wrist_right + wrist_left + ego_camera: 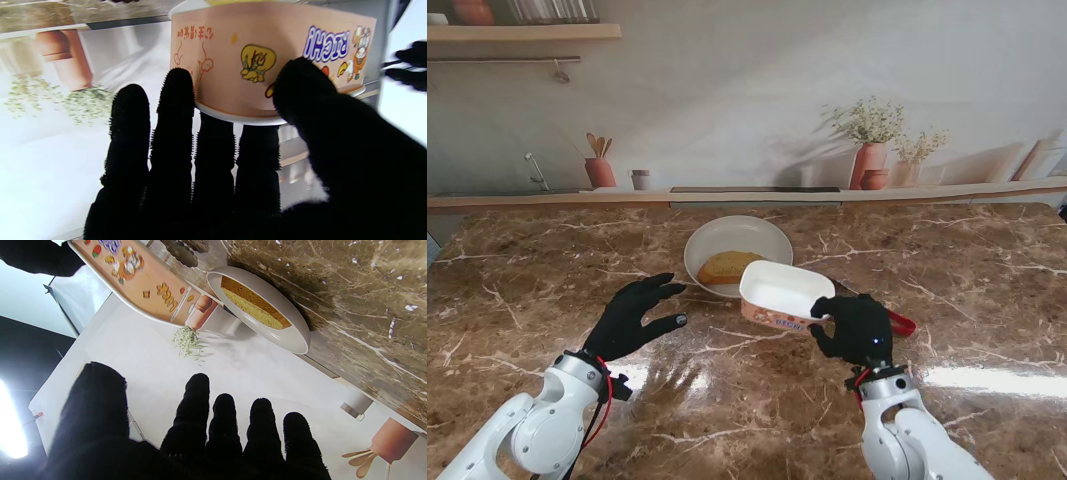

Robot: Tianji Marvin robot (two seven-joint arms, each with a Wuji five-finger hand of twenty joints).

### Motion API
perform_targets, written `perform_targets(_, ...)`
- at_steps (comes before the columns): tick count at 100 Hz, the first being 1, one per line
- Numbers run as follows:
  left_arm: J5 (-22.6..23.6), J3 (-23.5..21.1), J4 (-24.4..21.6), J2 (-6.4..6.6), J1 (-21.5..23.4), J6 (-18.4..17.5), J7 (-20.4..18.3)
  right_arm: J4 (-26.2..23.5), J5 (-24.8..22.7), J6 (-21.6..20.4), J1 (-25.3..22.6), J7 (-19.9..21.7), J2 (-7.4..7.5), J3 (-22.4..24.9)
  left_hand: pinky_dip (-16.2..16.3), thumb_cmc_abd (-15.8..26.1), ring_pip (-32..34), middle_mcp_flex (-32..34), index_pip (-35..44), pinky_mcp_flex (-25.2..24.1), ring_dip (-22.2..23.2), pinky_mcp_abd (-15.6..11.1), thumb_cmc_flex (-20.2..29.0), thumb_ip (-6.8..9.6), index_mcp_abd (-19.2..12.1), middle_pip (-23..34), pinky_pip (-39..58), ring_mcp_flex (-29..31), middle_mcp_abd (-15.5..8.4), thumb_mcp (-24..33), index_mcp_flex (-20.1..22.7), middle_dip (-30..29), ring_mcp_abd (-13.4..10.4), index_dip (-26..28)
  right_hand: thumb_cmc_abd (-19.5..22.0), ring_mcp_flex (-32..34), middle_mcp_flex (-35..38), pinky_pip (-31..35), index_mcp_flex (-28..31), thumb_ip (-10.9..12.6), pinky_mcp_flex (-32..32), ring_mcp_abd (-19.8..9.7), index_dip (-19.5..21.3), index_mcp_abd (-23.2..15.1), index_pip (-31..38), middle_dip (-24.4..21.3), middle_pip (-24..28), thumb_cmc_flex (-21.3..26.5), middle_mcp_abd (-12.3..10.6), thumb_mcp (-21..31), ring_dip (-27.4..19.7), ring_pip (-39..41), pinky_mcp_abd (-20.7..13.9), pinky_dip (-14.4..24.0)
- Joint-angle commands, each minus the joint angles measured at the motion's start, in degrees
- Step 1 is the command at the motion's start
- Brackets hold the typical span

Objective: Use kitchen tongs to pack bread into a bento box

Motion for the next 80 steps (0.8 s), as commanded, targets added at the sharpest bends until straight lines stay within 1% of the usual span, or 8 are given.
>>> perform_targets(1,0.3,0.1,0.2,-0.15,0.5,-0.4,0.2,-1.0,-0.7,-1.0,-2.3,0.3,0.0,-1.6,-0.1,1.0,-1.1,-1.3,-0.6,-0.7,-0.4,-1.7,-0.2,1.79,-0.2,-0.4,-1.7,-2.0,-0.2,-2.1,-1.3,0.0,-2.4,-0.4,0.0,0.8,1.9,1.5,1.9,-1.5,-0.5,-2.7,-0.2,-0.4,3.1,1.1,0.2,3.1,0.0,3.1,1.1,-0.4,-0.4,-0.9)
perform_targets(9,0.4,0.1,0.2,-0.17,0.6,-0.7,0.5,-1.7,-2.3,-1.8,-3.3,-0.4,0.47,-2.9,-0.1,1.0,-1.0,-1.3,-0.5,-0.7,-0.4,-1.7,-0.3,1.79,-0.3,-0.4,-1.7,-2.0,-0.2,-2.2,-1.2,0.0,-2.3,-0.4,-0.2,0.7,1.9,1.4,1.9,-1.5,-0.9,-2.8,-0.6,-0.7,2.9,1.2,0.1,2.9,0.0,3.0,1.1,-0.4,-0.4,-0.9)
perform_targets(20,0.7,-0.1,0.1,-0.21,0.9,-1.0,0.9,-0.9,-4.0,-2.7,-3.3,-1.4,1.1,-5.1,0.0,1.1,-1.0,-1.2,-0.5,-0.7,-0.4,-1.6,-0.3,1.79,-0.3,-0.4,-1.6,-1.9,-0.3,-2.1,-1.2,0.0,-2.4,-0.4,-0.4,0.7,1.9,1.3,2.0,-1.4,-1.2,-2.9,-0.9,-1.0,2.8,1.3,-0.1,2.9,-0.2,2.9,1.2,-0.4,-0.4,-0.9)
perform_targets(50,1.6,-0.7,-0.2,-0.08,1.2,-1.1,0.8,3.9,-4.2,-2.3,-0.8,-0.5,1.74,-11.2,0.0,1.0,-1.0,-1.0,-0.4,-0.7,-0.4,-1.6,-0.3,1.79,-0.4,-0.3,-1.5,-1.8,-0.4,-2.1,-1.1,0.1,-2.4,-0.4,-1.1,0.9,2.3,1.7,2.1,-1.1,-1.2,-2.7,-2.2,-0.8,2.7,1.6,-0.1,2.6,0.0,2.7,1.6,-0.1,0.1,-0.6)
perform_targets(57,1.6,-0.7,-0.2,-0.04,1.1,-1.0,0.6,4.4,-4.5,-1.3,-0.4,0.3,1.96,-11.9,-0.2,1.0,-1.0,-1.1,-0.5,-1.0,-0.4,-1.5,-0.4,1.79,-0.3,-0.3,-1.8,-1.9,-0.4,-2.1,-1.2,0.0,-2.5,-0.4,-1.4,0.8,2.3,2.1,2.2,-0.8,-2.2,-2.7,-3.4,-1.1,2.6,1.8,0.0,1.9,0.0,2.4,1.8,0.1,0.6,-0.2)
perform_targets(64,1.7,-0.6,-0.1,-0.06,1.0,-1.0,0.7,4.4,-4.4,-1.1,-0.4,1.5,2.05,-12.1,-0.3,1.0,-1.0,-1.0,-0.5,-1.0,-0.4,-1.7,-0.3,1.79,-0.4,-0.3,-2.1,-1.9,-0.4,-2.1,-1.2,0.0,-2.5,-0.4,-2.2,0.1,1.6,2.7,2.1,-0.6,-3.8,-2.5,-5.8,-0.9,2.6,2.4,0.4,1.8,0.3,1.8,2.3,0.4,1.0,0.6)
perform_targets(68,1.7,-0.5,-0.1,-0.07,1.0,-1.0,0.8,4.4,-4.4,-1.1,-0.4,1.9,2.1,-12.1,-0.4,1.0,-1.0,-1.1,-0.4,-1.0,-0.4,-1.7,-0.3,1.79,-0.4,-0.4,-2.2,-1.9,-0.4,-2.1,-1.1,0.0,-2.5,-0.4,-3.0,-0.4,1.2,3.0,2.0,-0.9,-4.4,-2.2,-8.1,-0.2,3.0,2.4,0.8,0.8,0.4,0.9,2.9,0.9,1.1,1.2)
perform_targets(80,1.6,-0.5,-0.2,-0.07,1.1,-0.8,0.7,3.7,-4.4,-0.7,-0.9,4.0,2.28,-11.8,-0.4,1.0,-1.1,-1.1,-0.5,-0.9,-0.5,-1.6,-0.3,1.79,-0.4,-0.5,-2.5,-1.9,-0.4,-2.1,-1.2,0.0,-2.6,-0.4,-6.2,-1.6,-0.3,3.8,0.4,-1.6,-5.4,-1.8,-10.8,1.3,2.1,0.7,0.7,-2.4,0.5,-1.7,3.5,1.1,1.4,2.0)
